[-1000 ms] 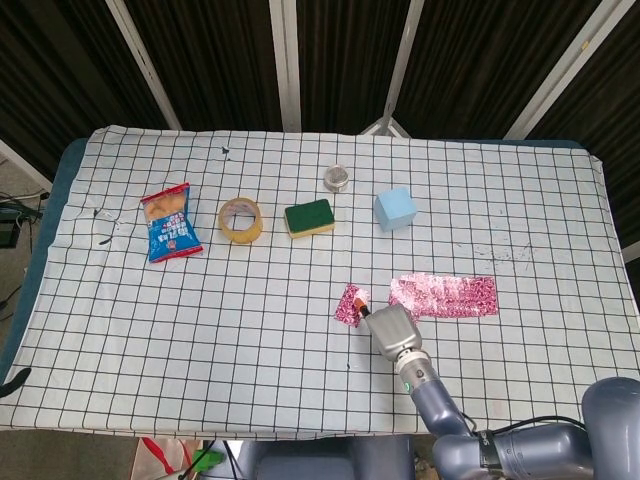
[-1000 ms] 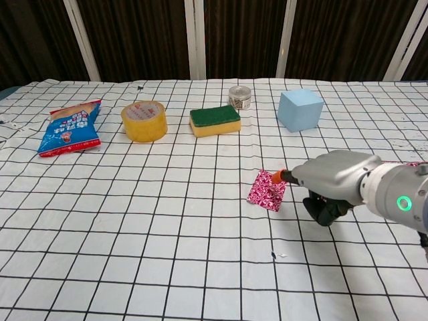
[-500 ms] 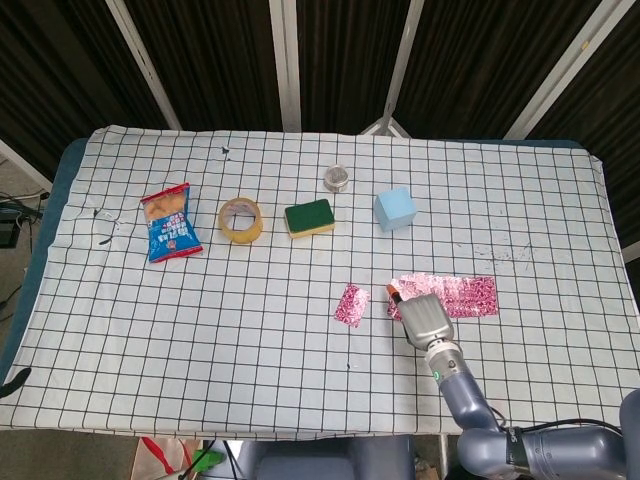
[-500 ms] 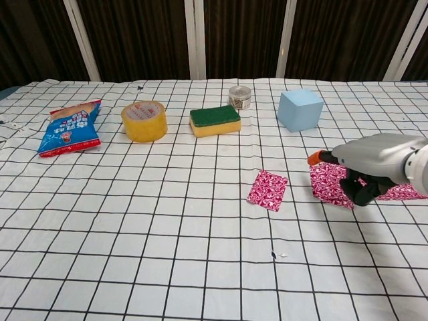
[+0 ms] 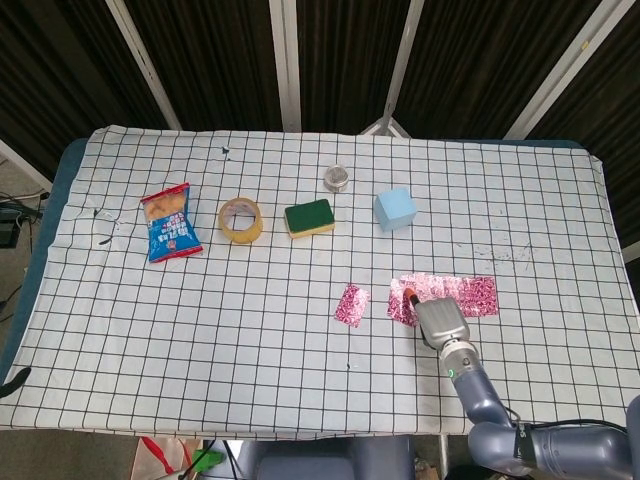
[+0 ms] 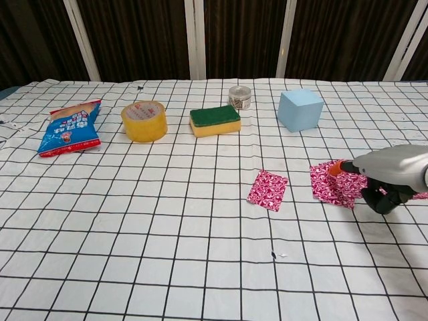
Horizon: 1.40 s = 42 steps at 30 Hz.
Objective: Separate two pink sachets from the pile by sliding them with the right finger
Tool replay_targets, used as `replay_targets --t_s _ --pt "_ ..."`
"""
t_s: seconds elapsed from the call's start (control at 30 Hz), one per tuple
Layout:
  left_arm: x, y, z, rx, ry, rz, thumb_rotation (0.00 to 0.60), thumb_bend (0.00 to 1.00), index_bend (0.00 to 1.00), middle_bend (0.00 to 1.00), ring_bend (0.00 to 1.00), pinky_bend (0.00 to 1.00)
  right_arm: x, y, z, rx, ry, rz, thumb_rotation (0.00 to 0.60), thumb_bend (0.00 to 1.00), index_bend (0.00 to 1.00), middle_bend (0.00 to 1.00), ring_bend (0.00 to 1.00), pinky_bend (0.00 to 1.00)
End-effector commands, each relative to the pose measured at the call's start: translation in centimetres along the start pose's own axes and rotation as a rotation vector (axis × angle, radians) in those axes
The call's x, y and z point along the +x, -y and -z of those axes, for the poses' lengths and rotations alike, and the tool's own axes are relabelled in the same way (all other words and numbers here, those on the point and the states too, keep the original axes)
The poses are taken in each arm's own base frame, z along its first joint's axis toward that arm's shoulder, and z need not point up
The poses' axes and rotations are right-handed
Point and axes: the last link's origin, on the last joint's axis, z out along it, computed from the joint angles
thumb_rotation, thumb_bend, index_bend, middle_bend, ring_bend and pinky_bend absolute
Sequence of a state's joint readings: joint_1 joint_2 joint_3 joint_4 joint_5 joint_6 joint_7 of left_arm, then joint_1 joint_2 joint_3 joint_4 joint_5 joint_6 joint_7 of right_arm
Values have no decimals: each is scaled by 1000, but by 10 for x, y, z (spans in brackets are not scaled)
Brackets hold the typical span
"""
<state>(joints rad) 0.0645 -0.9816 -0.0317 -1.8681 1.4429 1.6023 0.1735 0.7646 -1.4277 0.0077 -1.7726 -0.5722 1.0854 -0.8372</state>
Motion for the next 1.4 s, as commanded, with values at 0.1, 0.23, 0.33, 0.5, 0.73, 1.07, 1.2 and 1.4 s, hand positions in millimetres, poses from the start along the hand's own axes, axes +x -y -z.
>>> replay_targets --t_s 0.1,0.23,0.33,0.5,0.73,1.07,1.2,1.4 --pt "-1 0 -1 1 3 0 600 258 164 22 0 63 -4 -2 1 2 9 1 600 776 106 843 813 643" --pt "-1 0 -1 2 4 0 600 258 164 22 0 63 -7 -3 1 3 14 3 600 776 106 843 813 643" --pt "-1 0 -1 3 4 0 600 258 164 22 0 63 -10 -2 1 4 20 8 600 776 106 843 813 643" --pt "-1 0 -1 4 5 0 600 258 164 22 0 63 -14 -1 2 8 29 14 600 777 106 843 813 643" --pt "-1 0 -1 1 7 -1 600 258 164 22 0 63 -15 2 11 25 16 26 600 777 106 843 813 643" --pt "0 0 -1 1 4 1 600 258 166 22 0 63 -25 5 22 44 24 37 600 777 106 843 813 643" --pt "-1 0 -1 0 5 -1 600 258 166 22 0 63 -27 6 28 53 18 43 600 777 106 843 813 643" --pt "0 -1 0 0 4 -1 600 258 166 22 0 63 -27 9 36 66 2 45 600 778 106 843 813 643"
